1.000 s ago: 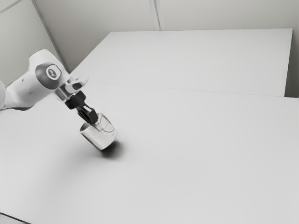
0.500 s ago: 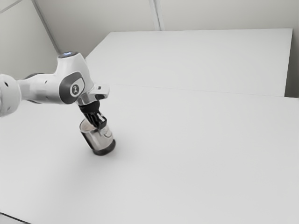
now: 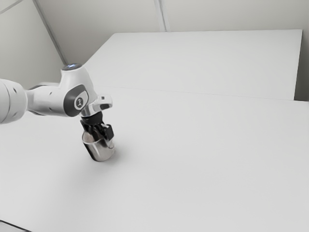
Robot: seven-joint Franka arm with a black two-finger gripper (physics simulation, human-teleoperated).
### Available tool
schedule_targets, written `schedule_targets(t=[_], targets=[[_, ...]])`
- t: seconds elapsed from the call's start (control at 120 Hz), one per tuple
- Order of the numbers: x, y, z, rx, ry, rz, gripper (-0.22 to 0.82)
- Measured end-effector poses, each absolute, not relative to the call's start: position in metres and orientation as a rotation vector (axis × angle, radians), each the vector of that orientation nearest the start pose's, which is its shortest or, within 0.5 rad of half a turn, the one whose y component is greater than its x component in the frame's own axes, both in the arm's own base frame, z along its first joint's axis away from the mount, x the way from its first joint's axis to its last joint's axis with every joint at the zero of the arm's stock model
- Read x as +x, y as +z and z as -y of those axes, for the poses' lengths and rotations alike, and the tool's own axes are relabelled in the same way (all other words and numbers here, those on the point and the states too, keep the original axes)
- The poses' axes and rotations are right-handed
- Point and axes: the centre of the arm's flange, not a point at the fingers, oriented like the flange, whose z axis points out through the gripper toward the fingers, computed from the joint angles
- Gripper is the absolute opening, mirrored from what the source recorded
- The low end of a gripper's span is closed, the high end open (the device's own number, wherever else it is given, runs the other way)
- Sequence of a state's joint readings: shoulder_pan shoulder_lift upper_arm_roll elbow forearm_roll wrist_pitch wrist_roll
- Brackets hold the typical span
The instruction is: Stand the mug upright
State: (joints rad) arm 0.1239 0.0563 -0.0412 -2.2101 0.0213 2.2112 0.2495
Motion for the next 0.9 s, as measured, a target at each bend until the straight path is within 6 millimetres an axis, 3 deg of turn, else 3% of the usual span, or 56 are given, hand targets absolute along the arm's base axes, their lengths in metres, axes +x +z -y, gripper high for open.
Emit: schedule_targets(t=[0.1,0.217,0.308,0.408,0.608,0.75,0.9], targets=[[0.528,0.363,-0.032,-3.118,0.050,-0.289,0.47],[0.531,0.404,-0.017,-3.110,-0.047,-0.297,0.53],[0.548,0.437,-0.009,-3.113,-0.102,-0.295,0.55],[0.579,0.468,-0.004,-3.119,-0.137,-0.288,0.57],[0.621,0.545,-0.031,-3.153,-0.182,-0.181,0.59],[0.624,0.587,-0.022,-3.159,-0.186,-0.192,0.60],[0.617,0.601,-0.020,-3.168,-0.131,-0.188,0.60]])
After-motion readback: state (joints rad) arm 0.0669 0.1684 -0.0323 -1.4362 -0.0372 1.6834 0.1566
